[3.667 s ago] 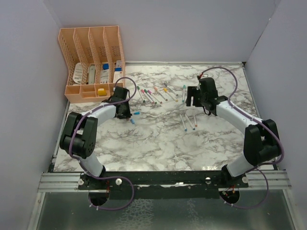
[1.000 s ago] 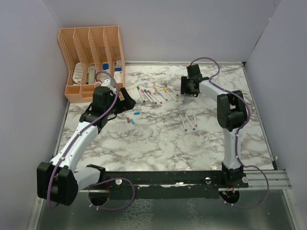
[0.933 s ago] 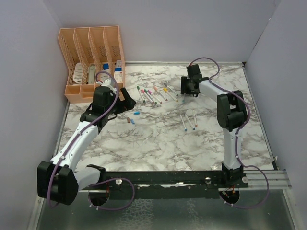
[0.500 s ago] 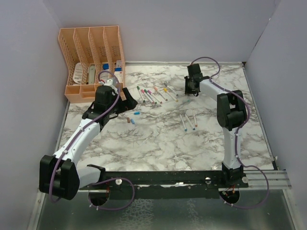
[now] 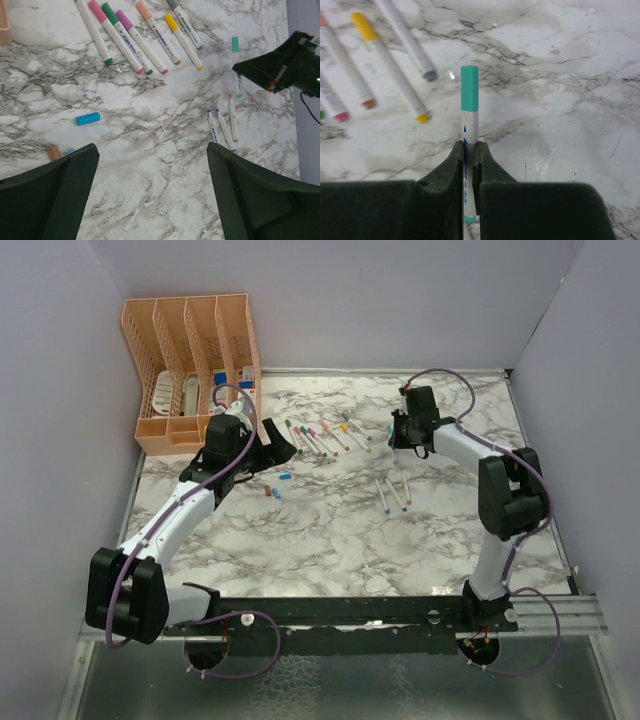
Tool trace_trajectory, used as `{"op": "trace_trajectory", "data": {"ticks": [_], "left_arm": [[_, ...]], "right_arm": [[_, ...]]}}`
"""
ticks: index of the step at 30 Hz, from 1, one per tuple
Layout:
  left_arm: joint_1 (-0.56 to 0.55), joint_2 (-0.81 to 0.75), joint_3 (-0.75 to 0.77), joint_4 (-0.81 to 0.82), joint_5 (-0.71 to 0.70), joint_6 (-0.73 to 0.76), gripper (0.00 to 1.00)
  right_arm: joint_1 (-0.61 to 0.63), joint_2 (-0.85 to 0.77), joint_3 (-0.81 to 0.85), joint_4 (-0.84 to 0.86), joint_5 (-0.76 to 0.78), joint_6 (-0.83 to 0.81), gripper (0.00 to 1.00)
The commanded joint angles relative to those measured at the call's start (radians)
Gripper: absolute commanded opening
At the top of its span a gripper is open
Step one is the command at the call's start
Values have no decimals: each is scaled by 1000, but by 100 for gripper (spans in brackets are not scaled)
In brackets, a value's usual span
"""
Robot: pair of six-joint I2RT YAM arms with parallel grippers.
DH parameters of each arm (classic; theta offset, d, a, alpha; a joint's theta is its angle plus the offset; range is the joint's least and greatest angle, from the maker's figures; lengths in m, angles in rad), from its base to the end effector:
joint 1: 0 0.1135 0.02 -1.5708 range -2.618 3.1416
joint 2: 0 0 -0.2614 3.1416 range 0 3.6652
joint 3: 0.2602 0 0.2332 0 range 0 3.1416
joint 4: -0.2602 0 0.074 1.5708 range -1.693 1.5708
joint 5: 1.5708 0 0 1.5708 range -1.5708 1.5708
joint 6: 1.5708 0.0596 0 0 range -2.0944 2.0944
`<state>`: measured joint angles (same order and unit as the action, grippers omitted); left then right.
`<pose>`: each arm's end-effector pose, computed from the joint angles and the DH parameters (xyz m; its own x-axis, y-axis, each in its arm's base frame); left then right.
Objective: Open the pen caps
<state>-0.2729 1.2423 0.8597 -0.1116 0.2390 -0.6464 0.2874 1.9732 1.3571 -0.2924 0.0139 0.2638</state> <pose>0.2690 -0.0899 0.2699 -0.6432 -0.4276 -0.6351 0.0941 0.7790 -0.6199 0.4060 0.1191 0.1674 -0.8018 0.0349 -0.5965 -0.0685 0.9863 0.1498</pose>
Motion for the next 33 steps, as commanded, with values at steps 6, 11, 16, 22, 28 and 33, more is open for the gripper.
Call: {"op": "trace_trajectory", "data": {"ticks": [6,11,16,22,28,33], "left_arm": [[-97,154,133,157,77,-91,91],[-154,211,191,215,61,-134,90],[-205,263,227,257,52,-170,86],[-249,269,204,296,37,-204,83],[-263,269,187,327,32,-230,80],[-272,270,192,337,32,-240,76]], "right_arm": [[88,-428,-250,159,-273,-28,1],[162,-535,-304,147,-300,-14,1],[218,-601,-320,132,-319,7,1],[254,-636,-320,108,-327,6,1],[274,-636,-324,100,-333,6,1],[286,-628,-320,108,-333,4,1]]}}
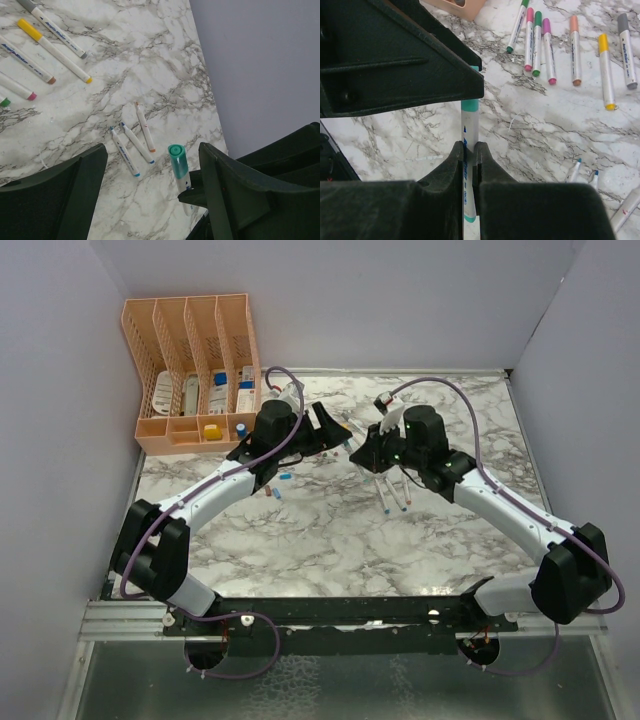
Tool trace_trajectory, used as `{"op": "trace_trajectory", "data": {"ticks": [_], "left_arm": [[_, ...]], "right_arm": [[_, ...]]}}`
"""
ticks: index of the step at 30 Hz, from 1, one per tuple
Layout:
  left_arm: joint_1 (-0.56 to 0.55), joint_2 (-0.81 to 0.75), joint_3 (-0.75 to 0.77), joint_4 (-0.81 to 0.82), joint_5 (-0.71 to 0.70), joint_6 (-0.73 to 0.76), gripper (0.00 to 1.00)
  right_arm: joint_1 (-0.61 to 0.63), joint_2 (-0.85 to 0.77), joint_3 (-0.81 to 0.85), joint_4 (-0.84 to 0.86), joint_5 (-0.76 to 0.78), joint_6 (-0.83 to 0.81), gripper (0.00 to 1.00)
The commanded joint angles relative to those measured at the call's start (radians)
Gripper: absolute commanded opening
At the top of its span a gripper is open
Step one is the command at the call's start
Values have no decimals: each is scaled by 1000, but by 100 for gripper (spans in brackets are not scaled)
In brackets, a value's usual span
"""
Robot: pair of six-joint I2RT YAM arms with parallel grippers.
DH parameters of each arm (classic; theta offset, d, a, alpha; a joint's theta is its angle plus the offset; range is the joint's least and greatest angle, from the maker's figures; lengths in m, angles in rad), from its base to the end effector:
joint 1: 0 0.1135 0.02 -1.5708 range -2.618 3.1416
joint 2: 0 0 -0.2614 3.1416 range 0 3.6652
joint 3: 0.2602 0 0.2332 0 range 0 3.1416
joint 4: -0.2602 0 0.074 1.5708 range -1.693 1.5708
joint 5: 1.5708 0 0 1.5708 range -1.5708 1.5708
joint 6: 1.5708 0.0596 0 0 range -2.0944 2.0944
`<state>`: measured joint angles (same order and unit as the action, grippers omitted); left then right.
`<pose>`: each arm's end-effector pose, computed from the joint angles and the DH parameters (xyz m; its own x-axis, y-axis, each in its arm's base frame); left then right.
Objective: Open the pen caps
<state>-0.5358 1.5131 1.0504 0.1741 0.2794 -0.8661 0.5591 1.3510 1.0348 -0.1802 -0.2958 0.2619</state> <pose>0.3005 -0.1975 0.2902 -0.7056 -0.4327 -0.5612 0.2787 0.5587 -0.7811 0.2545 0.1797 0.2932 -0.5776 -0.0692 -0.8134 -0.5954 0.7174 0.3618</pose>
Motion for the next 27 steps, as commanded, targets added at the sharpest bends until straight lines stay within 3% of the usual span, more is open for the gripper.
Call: {"op": "trace_trajectory", "data": {"ticks": [1,27], "left_arm": [[-10,0,1,52,-9,-23,75],[-35,7,-26,100,16,-54,42]], "right_arm": [[16,-1,6,-2,-24,5,1],[53,26,20,29,-12,8,1]]}}
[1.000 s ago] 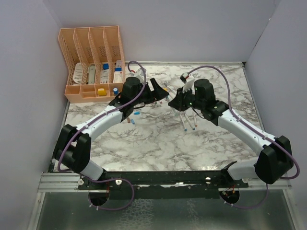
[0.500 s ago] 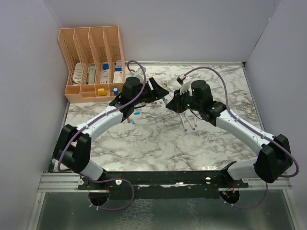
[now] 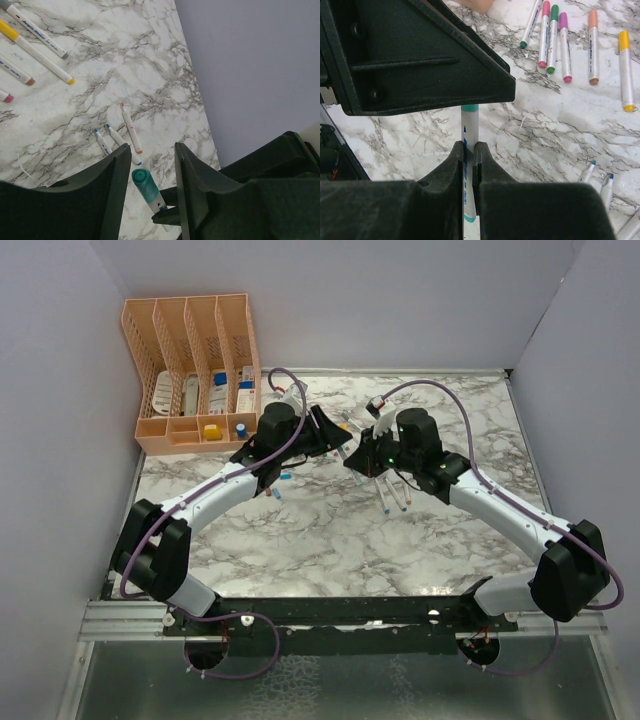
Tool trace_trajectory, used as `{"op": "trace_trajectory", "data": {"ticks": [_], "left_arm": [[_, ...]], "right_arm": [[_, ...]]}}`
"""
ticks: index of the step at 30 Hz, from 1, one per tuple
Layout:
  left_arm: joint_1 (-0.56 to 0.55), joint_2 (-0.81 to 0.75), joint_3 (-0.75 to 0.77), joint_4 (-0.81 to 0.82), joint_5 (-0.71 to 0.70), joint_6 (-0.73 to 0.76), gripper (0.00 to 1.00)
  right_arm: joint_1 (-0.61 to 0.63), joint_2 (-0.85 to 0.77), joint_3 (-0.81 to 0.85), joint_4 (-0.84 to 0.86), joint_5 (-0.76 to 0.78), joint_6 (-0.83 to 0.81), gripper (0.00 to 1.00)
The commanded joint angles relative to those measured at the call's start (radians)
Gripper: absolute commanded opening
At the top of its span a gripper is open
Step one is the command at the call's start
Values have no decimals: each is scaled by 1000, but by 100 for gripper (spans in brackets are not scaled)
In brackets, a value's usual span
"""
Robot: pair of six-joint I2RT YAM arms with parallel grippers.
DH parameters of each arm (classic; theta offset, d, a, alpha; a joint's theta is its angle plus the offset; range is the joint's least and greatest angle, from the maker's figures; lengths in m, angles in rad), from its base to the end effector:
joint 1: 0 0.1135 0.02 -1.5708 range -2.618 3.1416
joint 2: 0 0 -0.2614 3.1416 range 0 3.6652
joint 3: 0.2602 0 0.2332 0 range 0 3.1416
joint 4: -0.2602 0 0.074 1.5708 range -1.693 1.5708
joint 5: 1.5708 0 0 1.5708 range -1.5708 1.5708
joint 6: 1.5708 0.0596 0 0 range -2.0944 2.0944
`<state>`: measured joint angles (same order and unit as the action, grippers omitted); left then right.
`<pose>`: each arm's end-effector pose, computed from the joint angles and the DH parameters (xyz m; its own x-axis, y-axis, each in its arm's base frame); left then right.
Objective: Open the pen caps
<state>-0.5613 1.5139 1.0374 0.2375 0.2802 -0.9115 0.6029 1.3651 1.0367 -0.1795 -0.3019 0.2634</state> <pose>0.2964 -0.2058 0.2934 -0.7069 -0.4528 -0.5434 0.2943 0.5103 -0.8081 0.2483 0.1924 0.2898 -0.5835 -0.0998 -0.8060 -0.6250 0.6889 0.3671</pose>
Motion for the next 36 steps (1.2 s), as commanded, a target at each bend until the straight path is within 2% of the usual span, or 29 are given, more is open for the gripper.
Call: {"op": "trace_trajectory", "data": {"ticks": [1,7,15,16,18,20,23,26,34,36], "left_arm": [[-10,6,-15,39,17,-9,42],[-12,2,-22,45,19,-9,33],[-12,6,-25,48,26,-9,26],[-12,8,-25,49,29,-9,22],[-12,8,-28,55,33,-10,1],[-12,6,-32,57,34,-13,0],[-12,-4,-41,63,22,-16,0],[-12,-13,-44,64,16,-15,0],[-14,-14,-22,66,22,-15,0],[-14,-16,-19,66,23,-14,0]], "right_arm": [[9,14,20,30,-5,6,2],[9,26,27,34,-3,3,1],[9,16,17,49,10,4,1],[9,15,17,49,12,5,1],[9,15,18,51,12,3,1],[9,15,23,48,21,2,3],[9,20,31,44,32,2,38],[9,31,36,43,29,2,56],[9,71,49,44,8,8,56],[9,79,51,49,3,8,53]]}}
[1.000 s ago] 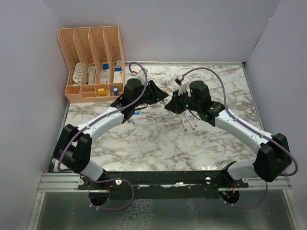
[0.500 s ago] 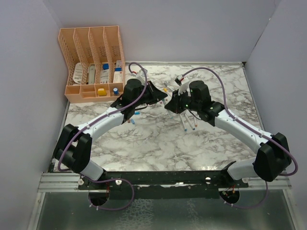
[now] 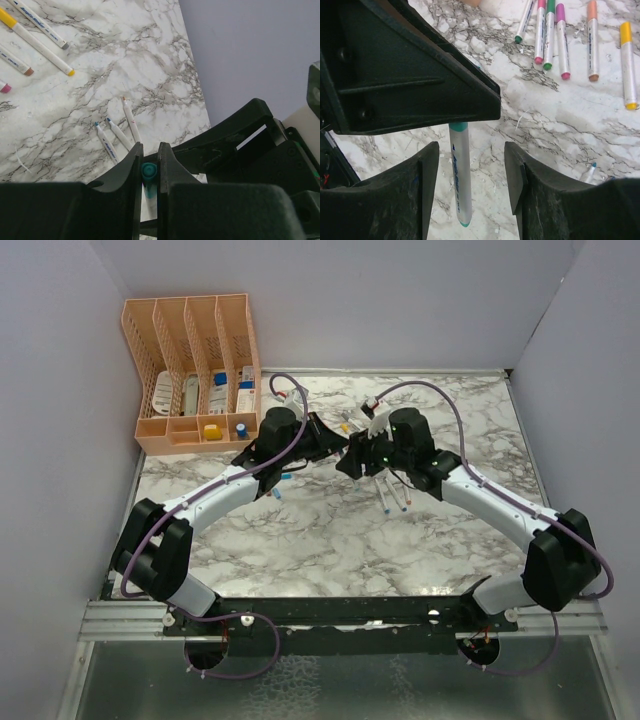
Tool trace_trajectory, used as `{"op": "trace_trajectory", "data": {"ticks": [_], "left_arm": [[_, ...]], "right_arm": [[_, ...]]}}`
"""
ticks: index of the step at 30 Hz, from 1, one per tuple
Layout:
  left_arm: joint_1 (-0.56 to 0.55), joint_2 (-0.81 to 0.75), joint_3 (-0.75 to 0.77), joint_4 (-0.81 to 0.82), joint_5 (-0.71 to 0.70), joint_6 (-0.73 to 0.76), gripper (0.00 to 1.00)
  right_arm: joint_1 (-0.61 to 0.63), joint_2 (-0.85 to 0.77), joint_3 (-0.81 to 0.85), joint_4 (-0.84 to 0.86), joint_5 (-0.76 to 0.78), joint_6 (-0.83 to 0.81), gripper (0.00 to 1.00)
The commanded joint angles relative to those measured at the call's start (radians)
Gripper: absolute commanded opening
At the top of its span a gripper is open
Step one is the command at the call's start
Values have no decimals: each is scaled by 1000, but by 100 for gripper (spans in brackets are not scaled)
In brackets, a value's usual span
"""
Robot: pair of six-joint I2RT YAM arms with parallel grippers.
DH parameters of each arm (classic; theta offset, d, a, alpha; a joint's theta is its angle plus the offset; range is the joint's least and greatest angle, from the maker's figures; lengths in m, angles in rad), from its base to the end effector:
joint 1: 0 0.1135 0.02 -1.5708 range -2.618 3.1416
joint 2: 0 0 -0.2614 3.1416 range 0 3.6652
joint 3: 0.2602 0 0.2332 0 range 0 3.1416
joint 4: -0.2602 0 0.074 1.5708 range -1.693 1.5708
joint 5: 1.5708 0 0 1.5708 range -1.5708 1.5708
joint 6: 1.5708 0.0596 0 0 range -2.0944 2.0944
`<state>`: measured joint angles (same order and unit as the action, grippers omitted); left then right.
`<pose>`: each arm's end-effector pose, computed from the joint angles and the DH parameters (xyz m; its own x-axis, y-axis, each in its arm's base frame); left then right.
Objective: Open the pen caps
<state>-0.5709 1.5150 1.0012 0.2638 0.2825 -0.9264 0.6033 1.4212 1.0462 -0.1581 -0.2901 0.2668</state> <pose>0.2925 -0.2076 0.2835 -0.7216 -0.4490 -0.5269 0.2819 0.5046 -0.8160 0.2585 0.1988 0.2786 -0.6005 -0.1069 -0.7924 -0.6098 0.7023 0.3673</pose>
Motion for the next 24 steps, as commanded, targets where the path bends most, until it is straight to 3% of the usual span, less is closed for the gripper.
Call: {"op": "trace_trajectory", "data": {"ticks": [1,4,6,7,13,19,24], "left_arm": [[-6,-18,18,40,22,1,0],[-7,-20,12,40,22,2,0],[-7,-22,8,39,20,1,0],[-7,-23,7,36,13,2,0],[42,-12,54,-29,-100,18,0],[190,91,179,8,-79,-51,0],[227,153,268,10,-60,-65,0]], "right_arm": [[9,24,41,32,-11,5,50],[9,27,41,40,-14,9,30],[8,26,42,40,-13,11,7],[8,24,40,39,-11,13,2],[8,-9,-5,-6,-21,8,1],[9,-130,-175,-19,-49,43,1],[9,-234,-283,-44,-25,64,1]]}}
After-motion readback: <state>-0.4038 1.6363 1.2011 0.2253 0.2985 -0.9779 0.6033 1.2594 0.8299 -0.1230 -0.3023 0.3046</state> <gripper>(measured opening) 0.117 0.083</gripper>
